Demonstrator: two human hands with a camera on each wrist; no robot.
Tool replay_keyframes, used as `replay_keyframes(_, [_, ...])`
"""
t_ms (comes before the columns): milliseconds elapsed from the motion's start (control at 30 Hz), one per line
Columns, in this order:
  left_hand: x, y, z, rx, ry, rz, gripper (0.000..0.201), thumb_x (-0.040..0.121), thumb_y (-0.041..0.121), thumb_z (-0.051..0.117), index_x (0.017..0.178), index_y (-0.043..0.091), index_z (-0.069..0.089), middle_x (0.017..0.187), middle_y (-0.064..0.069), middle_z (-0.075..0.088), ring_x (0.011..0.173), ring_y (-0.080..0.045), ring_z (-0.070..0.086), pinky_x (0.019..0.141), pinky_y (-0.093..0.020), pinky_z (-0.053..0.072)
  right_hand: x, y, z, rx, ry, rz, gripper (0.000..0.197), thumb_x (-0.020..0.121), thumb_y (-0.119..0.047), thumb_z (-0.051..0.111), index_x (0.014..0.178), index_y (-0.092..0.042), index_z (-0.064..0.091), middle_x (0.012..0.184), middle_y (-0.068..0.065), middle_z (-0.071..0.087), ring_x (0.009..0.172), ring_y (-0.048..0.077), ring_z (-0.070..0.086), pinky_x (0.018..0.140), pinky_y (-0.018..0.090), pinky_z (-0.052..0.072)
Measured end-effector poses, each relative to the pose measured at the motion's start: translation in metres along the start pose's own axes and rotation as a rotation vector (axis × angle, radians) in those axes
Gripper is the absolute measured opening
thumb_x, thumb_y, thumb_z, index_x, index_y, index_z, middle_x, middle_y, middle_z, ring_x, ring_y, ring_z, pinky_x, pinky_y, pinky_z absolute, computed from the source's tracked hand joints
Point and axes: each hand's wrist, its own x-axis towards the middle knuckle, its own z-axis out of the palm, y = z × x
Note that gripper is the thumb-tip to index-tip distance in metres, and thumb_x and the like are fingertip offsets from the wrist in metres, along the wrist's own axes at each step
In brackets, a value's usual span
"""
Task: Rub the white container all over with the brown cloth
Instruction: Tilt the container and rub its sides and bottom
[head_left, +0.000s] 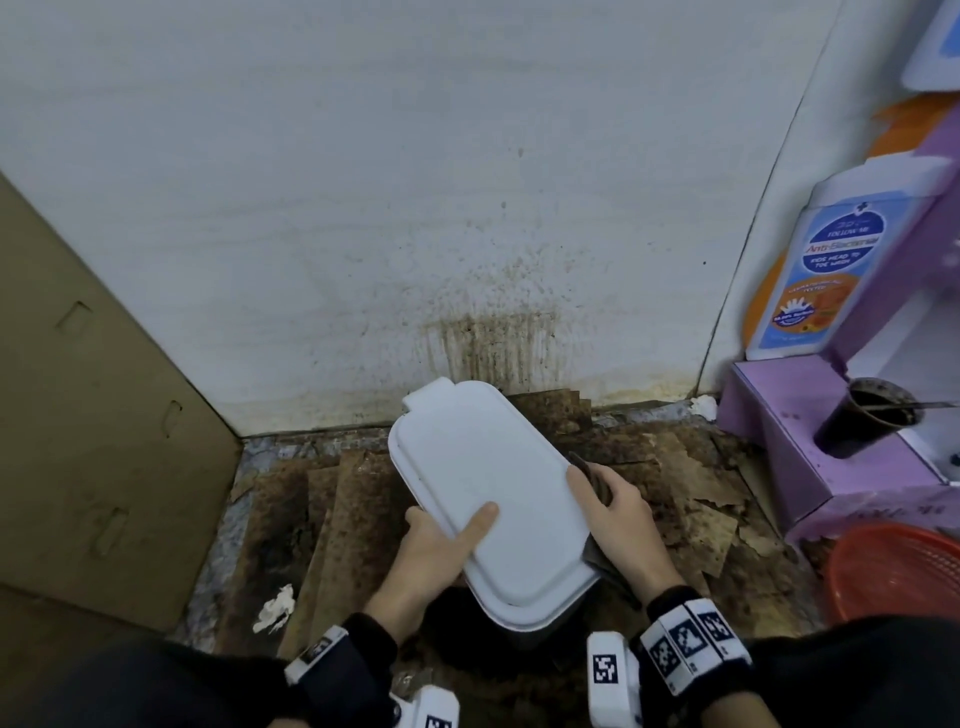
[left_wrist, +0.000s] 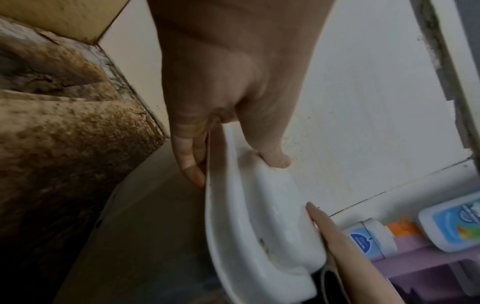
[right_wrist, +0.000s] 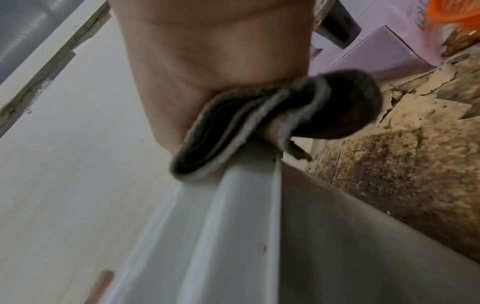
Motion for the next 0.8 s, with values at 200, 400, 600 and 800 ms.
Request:
replay_keyframes(200, [0.000, 0.000, -0.010, 0.026, -0.075, 0.119, 0.091, 0.068, 0.071, 0.088, 0.138, 0.021, 0.055, 0.133, 0.009, 0.071, 0.120, -0.009, 0.070, 0.103, -0.037, 0.057, -0.014, 0.006, 0.013, -0.027, 0.121, -0.009, 0.051, 0.100, -0.052, 0.055, 0.143, -0.023, 0.057, 0.120, -0.012, 0.063, 0.117, 0.013, 0.056, 0.096, 0.031, 0.045])
replay_keyframes(400, [-0.005, 0.036, -0.027, 0.046, -0.282, 0.213, 0.064, 0.091, 0.043, 0.078, 0.145, 0.025, 0.049, 0.134, 0.014, 0.068, 0.118, -0.006, 0.070, 0.098, -0.033, 0.059, -0.052, 0.008, 0.054, 0.137, 0.434, 0.122, 0.050, 0.100, -0.047, 0.057, 0.142, -0.020, 0.060, 0.131, 0.001, 0.067, 0.125, 0.024, 0.059, 0.099, 0.031, 0.045])
replay_keyframes(600, [-0.002, 0.039, -0.039, 0.107, -0.278, 0.180, 0.063, 0.092, 0.046, 0.074, 0.144, 0.036, 0.039, 0.137, 0.021, 0.059, 0.112, 0.005, 0.068, 0.087, -0.021, 0.059, -0.058, 0.013, 0.071, 0.218, 0.422, 0.111, 0.051, 0.103, -0.044, 0.053, 0.147, -0.020, 0.053, 0.139, 0.003, 0.062, 0.127, 0.023, 0.057, 0.101, 0.032, 0.046])
replay_keyframes(800, [0.000, 0.030, -0.048, 0.124, -0.260, 0.161, 0.064, 0.088, 0.055, 0.076, 0.141, 0.047, 0.040, 0.134, 0.025, 0.064, 0.115, 0.002, 0.069, 0.094, -0.028, 0.059, -0.045, 0.018, 0.063, 0.183, 0.338, 0.016, 0.045, 0.108, -0.036, 0.044, 0.146, -0.015, 0.054, 0.132, -0.001, 0.062, 0.117, 0.014, 0.054, 0.095, 0.023, 0.038])
